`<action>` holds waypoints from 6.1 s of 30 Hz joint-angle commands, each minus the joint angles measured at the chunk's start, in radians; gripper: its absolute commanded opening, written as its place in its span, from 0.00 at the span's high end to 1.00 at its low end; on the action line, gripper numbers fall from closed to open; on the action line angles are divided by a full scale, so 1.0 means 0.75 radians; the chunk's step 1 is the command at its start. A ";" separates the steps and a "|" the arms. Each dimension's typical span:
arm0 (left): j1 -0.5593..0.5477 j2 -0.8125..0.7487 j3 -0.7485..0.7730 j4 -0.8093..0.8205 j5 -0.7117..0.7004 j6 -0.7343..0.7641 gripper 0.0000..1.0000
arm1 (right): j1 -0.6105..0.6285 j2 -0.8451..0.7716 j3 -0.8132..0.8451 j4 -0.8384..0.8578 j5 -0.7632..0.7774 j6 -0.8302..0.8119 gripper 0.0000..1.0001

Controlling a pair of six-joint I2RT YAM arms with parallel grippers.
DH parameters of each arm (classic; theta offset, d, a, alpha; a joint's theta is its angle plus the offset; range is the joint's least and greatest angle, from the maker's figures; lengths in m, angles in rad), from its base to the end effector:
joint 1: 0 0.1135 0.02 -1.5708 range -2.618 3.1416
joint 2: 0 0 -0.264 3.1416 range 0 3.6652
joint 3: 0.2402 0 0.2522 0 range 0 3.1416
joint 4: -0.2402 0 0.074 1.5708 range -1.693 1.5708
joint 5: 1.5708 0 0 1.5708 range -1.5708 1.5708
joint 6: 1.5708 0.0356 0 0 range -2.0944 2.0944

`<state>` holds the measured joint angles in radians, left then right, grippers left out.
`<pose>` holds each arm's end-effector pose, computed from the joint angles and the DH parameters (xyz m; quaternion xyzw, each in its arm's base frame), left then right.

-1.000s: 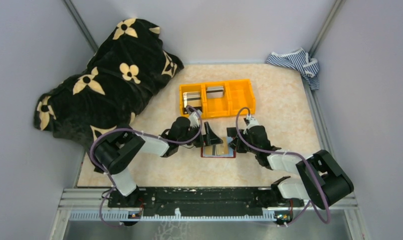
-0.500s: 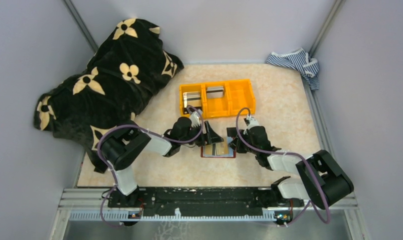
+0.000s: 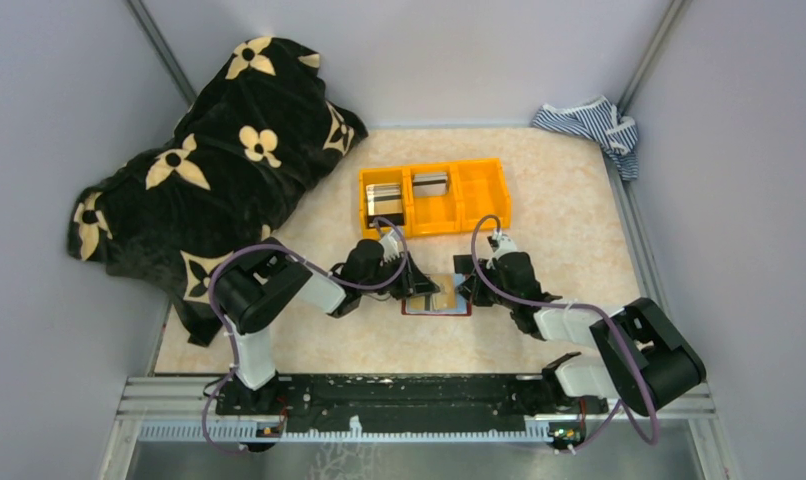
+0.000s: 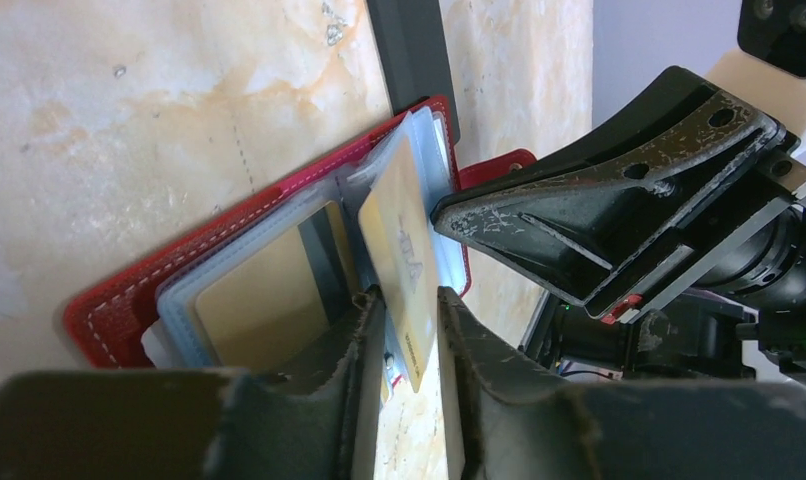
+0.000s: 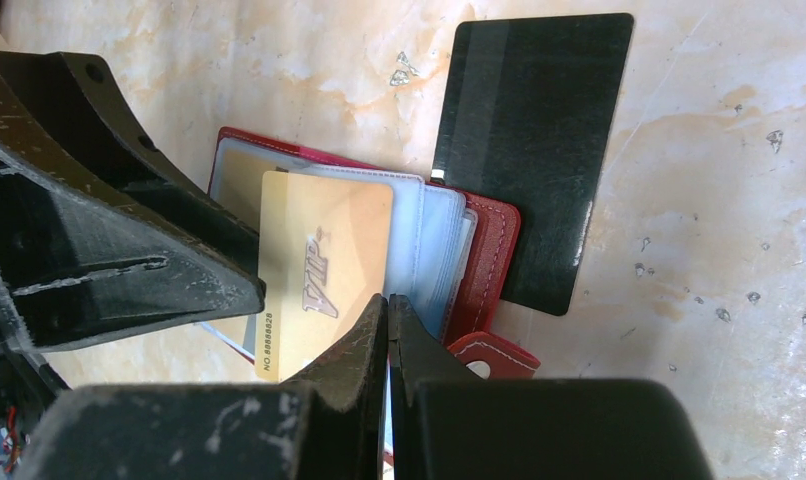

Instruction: Take the credit cards out of the card holder

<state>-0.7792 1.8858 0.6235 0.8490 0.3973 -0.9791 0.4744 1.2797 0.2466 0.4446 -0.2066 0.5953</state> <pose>0.2259 -0.2425 0.1064 0.0255 0.8274 -0.5184 0.2148 0.1850 0.1032 0.1263 0.0044 0.8784 0.3173 0.3573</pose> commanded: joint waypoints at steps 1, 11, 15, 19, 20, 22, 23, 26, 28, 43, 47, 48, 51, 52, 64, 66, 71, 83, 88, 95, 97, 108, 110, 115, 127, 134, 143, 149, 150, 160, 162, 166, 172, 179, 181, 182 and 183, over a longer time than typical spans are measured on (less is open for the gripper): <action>-0.004 0.013 -0.030 0.056 0.016 -0.014 0.73 | -0.011 0.018 -0.025 -0.036 -0.003 -0.009 1.00; -0.001 0.010 -0.039 0.087 0.044 -0.005 1.00 | -0.011 0.023 -0.022 -0.028 -0.010 -0.010 1.00; 0.003 -0.031 -0.051 0.071 0.051 0.025 1.00 | -0.010 0.012 -0.025 -0.044 0.001 -0.013 1.00; 0.044 -0.084 -0.099 0.040 0.045 0.038 1.00 | -0.010 0.014 -0.030 -0.041 0.007 -0.014 1.00; 0.059 -0.091 -0.114 0.057 0.064 0.031 1.00 | -0.010 0.020 -0.029 -0.037 0.006 -0.013 1.00; 0.082 -0.101 -0.142 0.081 0.089 0.014 1.00 | -0.011 0.027 -0.026 -0.032 0.003 -0.014 1.00; 0.091 -0.108 -0.155 0.087 0.095 0.009 1.00 | -0.011 0.028 -0.025 -0.030 0.003 -0.014 1.00; 0.117 -0.128 -0.192 0.099 0.110 0.004 1.00 | -0.009 0.028 -0.015 -0.045 0.010 -0.020 1.00; 0.140 -0.157 -0.220 0.095 0.129 0.019 1.00 | -0.011 0.025 -0.011 -0.056 0.014 -0.025 1.00; 0.288 -0.602 -0.349 -0.107 -0.016 0.237 1.00 | -0.010 -0.052 0.070 -0.069 -0.058 -0.070 1.00; 0.357 -0.567 -0.458 0.243 0.017 0.142 1.00 | -0.011 -0.124 0.150 -0.047 -0.121 -0.141 1.00; 0.369 -0.542 -0.483 0.349 0.030 0.120 1.00 | -0.011 -0.139 0.172 -0.022 -0.140 -0.159 1.00; 0.394 -0.430 -0.527 0.722 0.071 0.023 1.00 | -0.010 -0.155 0.246 0.006 -0.174 -0.188 0.92; 0.401 -0.379 -0.523 0.840 0.091 -0.014 1.00 | -0.010 -0.148 0.273 0.009 -0.191 -0.193 0.87; 0.460 -0.079 -0.295 1.106 0.278 -0.147 1.00 | -0.010 0.032 0.428 0.109 -0.287 -0.198 0.70; 0.480 -0.153 -0.247 0.946 0.313 -0.064 1.00 | -0.010 0.026 0.442 0.095 -0.259 -0.207 0.70; 0.497 -0.316 0.049 0.245 0.431 0.331 1.00 | -0.009 0.013 0.464 0.048 -0.223 -0.251 0.70; 0.592 -0.206 0.741 -0.848 0.371 1.089 1.00 | -0.041 0.029 0.500 0.018 -0.062 -0.261 0.79; 0.632 -0.179 0.843 -0.989 0.252 1.194 1.00 | -0.064 0.147 0.641 -0.051 0.062 -0.228 1.00; 0.645 -0.271 0.739 -0.927 0.209 1.174 1.00 | -0.059 0.341 0.883 -0.196 0.210 -0.304 0.63; 0.646 -0.294 0.721 -0.921 0.188 1.176 1.00 | -0.037 0.396 0.961 -0.221 0.206 -0.331 0.53; 0.646 -0.455 0.642 -0.950 -0.059 1.162 1.00 | 0.224 0.734 1.421 -0.559 0.534 -0.528 0.45; 0.646 -0.482 0.618 -0.939 -0.111 1.143 1.00 | 0.252 0.786 1.506 -0.618 0.564 -0.544 0.40; 0.646 -0.551 0.564 -0.919 -0.239 1.144 1.00 | 0.307 0.886 1.617 -0.703 0.676 -0.598 0.38; 0.646 -0.560 0.550 -0.923 -0.246 1.125 1.00 | 0.308 0.958 1.638 -0.726 0.718 -0.577 0.53; 0.645 -0.554 0.539 -0.910 -0.246 1.124 1.00 | 0.310 0.956 1.601 -0.706 0.669 -0.563 0.69; 0.646 -0.528 0.547 -0.907 -0.205 1.117 1.00 | 0.367 0.897 1.511 -0.689 0.651 -0.547 0.81; 0.646 -0.532 0.544 -0.908 -0.202 1.117 1.00 | 0.429 0.828 1.430 -0.680 0.654 -0.509 0.82; 0.646 -0.532 0.540 -0.907 -0.198 1.115 1.00 | 0.441 0.806 1.402 -0.667 0.652 -0.502 0.83; 0.646 -0.524 0.532 -0.869 -0.126 1.085 1.00 | 0.555 0.648 1.209 -0.607 0.630 -0.460 0.76; 0.645 -0.514 0.535 -0.865 -0.098 1.092 1.00 | 0.557 0.613 1.161 -0.565 0.608 -0.458 0.60; 0.646 -0.483 0.545 -0.844 0.015 1.250 1.00 | 0.557 0.520 1.144 -0.554 0.597 -0.487 0.49; 0.715 -0.343 0.821 -1.072 0.321 1.497 1.00 | 0.538 0.298 1.131 -0.593 0.604 -0.549 0.47; 0.720 -0.133 1.247 -1.607 0.535 1.834 1.00 | 0.253 -0.013 0.819 -0.521 0.573 -0.448 0.45; 0.713 -0.044 1.385 -1.768 0.563 1.926 1.00 | 0.182 -0.055 0.750 -0.526 0.556 -0.433 0.45; 0.704 0.020 1.455 -1.852 0.562 1.965 1.00 | 0.161 -0.072 0.721 -0.529 0.562 -0.430 0.45; 0.692 0.046 1.524 -1.933 0.558 2.003 1.00 | 0.148 -0.085 0.694 -0.533 0.569 -0.428 0.45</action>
<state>-0.2417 1.8114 1.6146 -0.2920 0.7296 0.3347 0.6327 1.2518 0.8371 0.0368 0.2253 0.2428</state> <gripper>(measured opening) 0.004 0.549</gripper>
